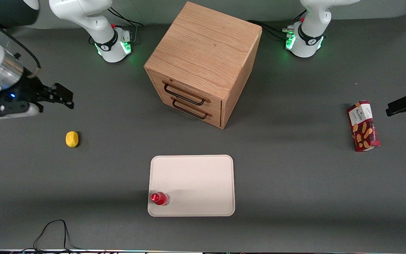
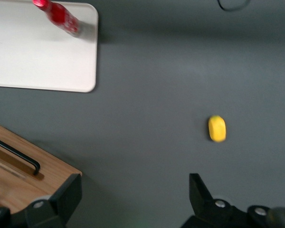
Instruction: Place coke bottle on tray
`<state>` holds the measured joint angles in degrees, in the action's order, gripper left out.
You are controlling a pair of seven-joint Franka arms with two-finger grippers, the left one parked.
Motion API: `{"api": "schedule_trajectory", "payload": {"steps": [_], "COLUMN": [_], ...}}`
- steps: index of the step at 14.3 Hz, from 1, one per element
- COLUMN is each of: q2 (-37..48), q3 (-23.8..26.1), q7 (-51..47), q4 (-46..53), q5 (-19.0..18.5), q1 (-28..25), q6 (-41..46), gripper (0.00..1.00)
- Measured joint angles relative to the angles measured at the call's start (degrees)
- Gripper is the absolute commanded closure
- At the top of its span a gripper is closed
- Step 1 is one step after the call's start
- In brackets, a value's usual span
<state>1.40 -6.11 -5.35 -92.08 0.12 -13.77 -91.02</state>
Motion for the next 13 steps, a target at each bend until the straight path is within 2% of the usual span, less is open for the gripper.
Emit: {"api": "schedule_trajectory", "payload": {"steps": [3,6,13], "q2": [5.15,5.76,3.91], "q3": [1.28,1.72,1.69], "q7": [0.46,3.31,6.54], "q4": [-4.82,-5.74,-1.77], "q5": [-0.01,-0.01,-0.01], "q1": [4.91,7.89,9.61], "q6": [-0.66,-4.46,-6.50], "gripper": [0.00,0.00,0.00]}}
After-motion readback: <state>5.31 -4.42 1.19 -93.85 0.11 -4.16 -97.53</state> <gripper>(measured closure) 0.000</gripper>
